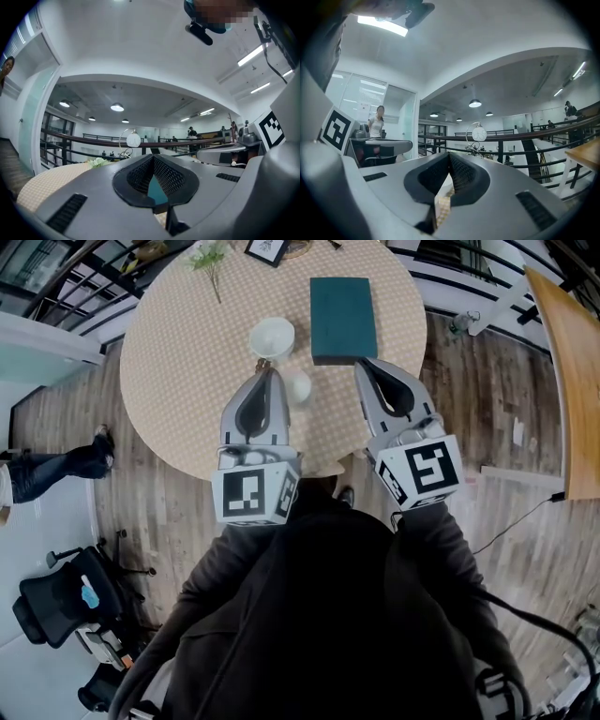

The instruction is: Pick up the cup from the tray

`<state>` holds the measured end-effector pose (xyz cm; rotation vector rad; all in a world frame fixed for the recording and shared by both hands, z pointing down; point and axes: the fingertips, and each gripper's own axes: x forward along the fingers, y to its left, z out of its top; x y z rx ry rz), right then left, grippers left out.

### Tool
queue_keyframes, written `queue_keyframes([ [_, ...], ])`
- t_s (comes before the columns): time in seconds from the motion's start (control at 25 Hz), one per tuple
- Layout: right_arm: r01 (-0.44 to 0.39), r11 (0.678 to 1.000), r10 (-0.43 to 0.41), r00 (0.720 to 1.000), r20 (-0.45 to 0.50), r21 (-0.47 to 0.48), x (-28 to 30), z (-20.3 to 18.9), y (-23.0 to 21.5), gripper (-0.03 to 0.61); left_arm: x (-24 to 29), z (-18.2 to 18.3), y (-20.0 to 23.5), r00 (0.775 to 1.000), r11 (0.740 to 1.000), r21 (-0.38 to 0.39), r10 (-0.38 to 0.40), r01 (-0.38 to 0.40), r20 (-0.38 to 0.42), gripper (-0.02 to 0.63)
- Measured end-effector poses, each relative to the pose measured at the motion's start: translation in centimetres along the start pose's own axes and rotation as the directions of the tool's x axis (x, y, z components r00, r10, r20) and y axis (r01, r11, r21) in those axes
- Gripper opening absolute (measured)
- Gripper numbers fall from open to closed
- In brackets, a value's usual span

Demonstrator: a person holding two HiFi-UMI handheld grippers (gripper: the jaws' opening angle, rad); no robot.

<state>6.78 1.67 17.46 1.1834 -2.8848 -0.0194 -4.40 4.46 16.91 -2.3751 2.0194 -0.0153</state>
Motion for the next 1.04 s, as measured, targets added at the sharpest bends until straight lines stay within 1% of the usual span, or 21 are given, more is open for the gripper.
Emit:
queue_keyframes([
  [0.48, -0.001, 1.000, 0.001, 1.000, 0.002, 0.015, 0.3, -0.5, -0.4, 0.008, 0.5, -0.6, -0.1, 1.000, 1.000, 0.001, 0.001, -0.001, -0.022, 0.006],
  [1.04, -0.012, 1.000, 0.012, 1.000, -0.007, 0.024, 0.2, -1.2, -1.1, 0.008, 1.4, -1.1, -1.1, 0.999, 1.000, 0.001, -0.022, 0.022, -0.032, 0.006],
])
